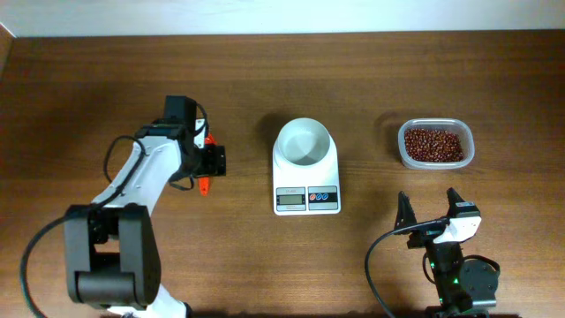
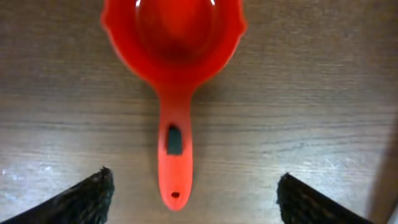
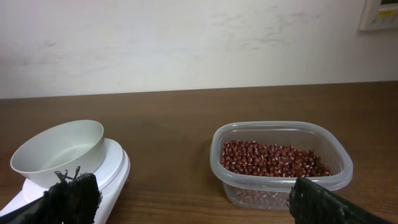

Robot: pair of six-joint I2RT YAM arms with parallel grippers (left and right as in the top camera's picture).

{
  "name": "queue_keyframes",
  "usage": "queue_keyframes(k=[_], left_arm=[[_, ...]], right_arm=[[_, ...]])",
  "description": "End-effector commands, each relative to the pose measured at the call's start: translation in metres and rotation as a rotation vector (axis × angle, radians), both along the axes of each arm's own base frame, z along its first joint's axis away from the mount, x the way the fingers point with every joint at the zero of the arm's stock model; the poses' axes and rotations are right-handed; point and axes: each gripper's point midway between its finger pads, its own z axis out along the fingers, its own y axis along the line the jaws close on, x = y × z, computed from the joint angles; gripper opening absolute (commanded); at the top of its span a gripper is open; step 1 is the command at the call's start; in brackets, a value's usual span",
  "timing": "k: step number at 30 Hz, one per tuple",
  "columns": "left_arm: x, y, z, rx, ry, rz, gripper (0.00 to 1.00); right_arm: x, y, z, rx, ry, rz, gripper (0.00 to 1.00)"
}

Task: Scoop item into bowl and weigh 50g on scale
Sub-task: 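Reach the left gripper down to the red scoop handle and grasp it, then lift the red scoop with the left gripper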

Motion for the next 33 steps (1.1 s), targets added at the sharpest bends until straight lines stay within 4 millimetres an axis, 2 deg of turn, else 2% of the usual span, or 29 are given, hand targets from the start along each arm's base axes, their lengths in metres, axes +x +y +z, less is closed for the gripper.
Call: queue_keyframes(k=[1,2,4,6,8,10,13,15,19,22,26,30,33], left_arm=[[0.002,0.006,-0.015,0.046,0.028,0.002,0.96],[0.002,0.006,-0.021,0.045,0.039,0.002,0.99],[0.001,0.006,-0.036,0.046,0.069,0.001,0.99],[0.004,0.006,-0.042,0.046,0.069,0.001,0.98],[0.012,0.005,-0.046,0.045,0.045,0.001,0.72],[0.019,0.005,-0.046,0.044,0.017,0.002,0.61],[0.031,0.004,-0.043,0.041,-0.033,0.003,0.56],[0.036,0.004,-0.042,0.040,-0.053,0.004,0.49],[0.036,0.004,-0.043,0.040,-0.054,0.004,0.39],[0.033,0.004,-0.056,0.041,-0.024,0.003,0.31],[0.034,0.004,-0.055,0.041,-0.027,0.003,0.20],[0.035,0.000,-0.055,0.015,-0.029,-0.003,0.24],[0.035,0.000,-0.055,0.015,-0.031,-0.003,0.21]], right_arm=[[0.000,0.001,-0.002,0.003,0.003,0.001,0.99],[0.000,0.001,-0.002,0.003,0.003,0.001,0.99],[0.000,0.001,-0.002,0.003,0.003,0.001,0.99],[0.000,0.001,-0.002,0.003,0.003,0.001,0.99],[0.000,0.001,-0.002,0.003,0.003,0.001,0.99],[0.000,0.001,-0.002,0.003,0.003,0.001,0.99],[0.000,0.001,-0.002,0.003,0.003,0.001,0.99],[0.000,0.001,-0.002,0.003,0.003,0.001,0.99],[0.000,0.001,-0.002,0.003,0.003,0.001,0.99],[0.000,0.001,-0.002,0.003,0.003,0.001,0.99],[0.000,0.001,-0.002,0.003,0.003,0.001,0.99],[0.000,0.001,-0.002,0.003,0.003,0.001,0.99],[0.000,0.001,-0.002,0.003,0.003,0.001,0.99]])
